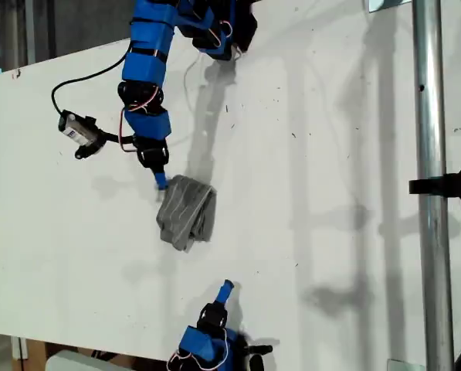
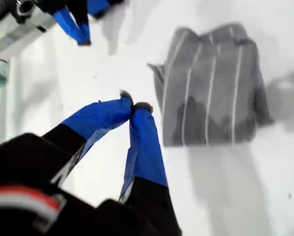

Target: Grasp corners of a towel and fold twice.

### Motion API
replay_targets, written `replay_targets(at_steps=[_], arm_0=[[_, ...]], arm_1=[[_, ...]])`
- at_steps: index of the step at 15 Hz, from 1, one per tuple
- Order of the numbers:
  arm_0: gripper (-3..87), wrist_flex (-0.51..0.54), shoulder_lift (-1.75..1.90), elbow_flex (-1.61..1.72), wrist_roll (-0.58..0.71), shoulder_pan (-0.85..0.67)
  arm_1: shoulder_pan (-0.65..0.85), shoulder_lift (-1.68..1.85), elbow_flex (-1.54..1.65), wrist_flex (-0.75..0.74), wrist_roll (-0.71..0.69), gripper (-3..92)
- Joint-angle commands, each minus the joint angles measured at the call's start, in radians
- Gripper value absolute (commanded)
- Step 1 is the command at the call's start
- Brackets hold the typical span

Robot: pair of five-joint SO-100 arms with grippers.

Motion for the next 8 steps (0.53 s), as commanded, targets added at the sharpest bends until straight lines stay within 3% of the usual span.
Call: replay_targets(at_steps=[1, 4, 5, 6, 7, 8], arm_0=[[2.9, -0.052, 0.008, 0.074, 0.015, -0.046], [5.1, 0.003, 0.008, 0.129, -0.078, -0.063], [5.2, 0.064, 0.008, 0.129, -0.169, -0.066], [5.1, 0.106, 0.002, 0.129, -0.104, -0.077], [5.1, 0.104, 0.005, 0.129, 0.137, -0.066], [5.1, 0.115, 0.000, 0.124, 0.181, 0.003]], arm_1=[[0.005, 0.202, 0.304, 0.120, 0.115, -0.3], [0.008, 0.472, 0.778, 0.153, 0.307, -0.3], [0.002, 0.518, 0.862, 0.175, 0.351, -0.3], [-0.005, 0.509, 0.891, 0.199, 0.391, -0.3], [-0.011, 0.503, 0.899, 0.221, 0.440, 0.5], [-0.014, 0.503, 0.907, 0.258, 0.514, 3.9]])
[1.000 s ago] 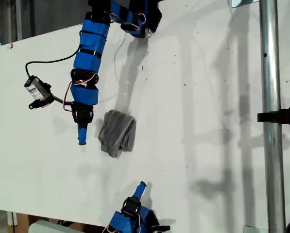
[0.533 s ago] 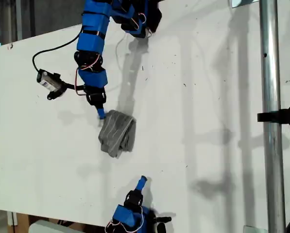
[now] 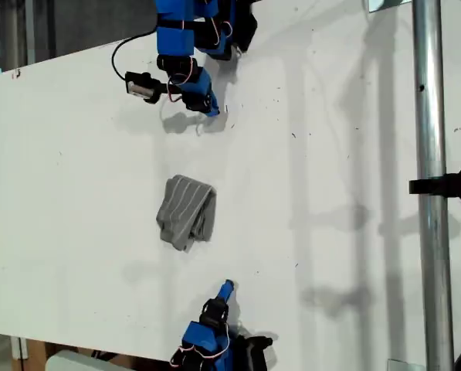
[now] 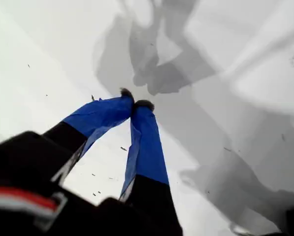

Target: Grasp corners of a towel and fold twice.

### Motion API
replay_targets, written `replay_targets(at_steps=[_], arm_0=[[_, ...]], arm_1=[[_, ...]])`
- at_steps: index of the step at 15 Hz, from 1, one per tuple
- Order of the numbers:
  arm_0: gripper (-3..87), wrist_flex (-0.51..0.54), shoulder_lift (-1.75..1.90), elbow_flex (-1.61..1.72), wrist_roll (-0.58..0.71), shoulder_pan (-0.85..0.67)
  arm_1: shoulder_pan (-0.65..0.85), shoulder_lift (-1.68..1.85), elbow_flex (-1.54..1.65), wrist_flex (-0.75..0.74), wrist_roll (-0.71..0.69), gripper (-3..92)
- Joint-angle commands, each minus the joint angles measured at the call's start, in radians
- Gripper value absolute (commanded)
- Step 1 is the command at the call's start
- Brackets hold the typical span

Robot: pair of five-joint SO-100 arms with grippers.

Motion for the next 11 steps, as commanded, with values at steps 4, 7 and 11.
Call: replay_targets(at_steps=[4, 7, 11], arm_0=[[5.1, 0.009, 0.002, 0.002, 0.222, 0.279], [5.1, 0.009, 0.002, 0.002, 0.222, 0.276], [5.1, 0.009, 0.002, 0.002, 0.222, 0.275]], arm_1=[[-0.126, 0.075, 0.063, 0.156, 0.290, 5.2], [-0.492, 0.124, 0.132, 0.198, 0.399, 6.4], [-0.825, 0.124, 0.135, 0.199, 0.391, 6.4]])
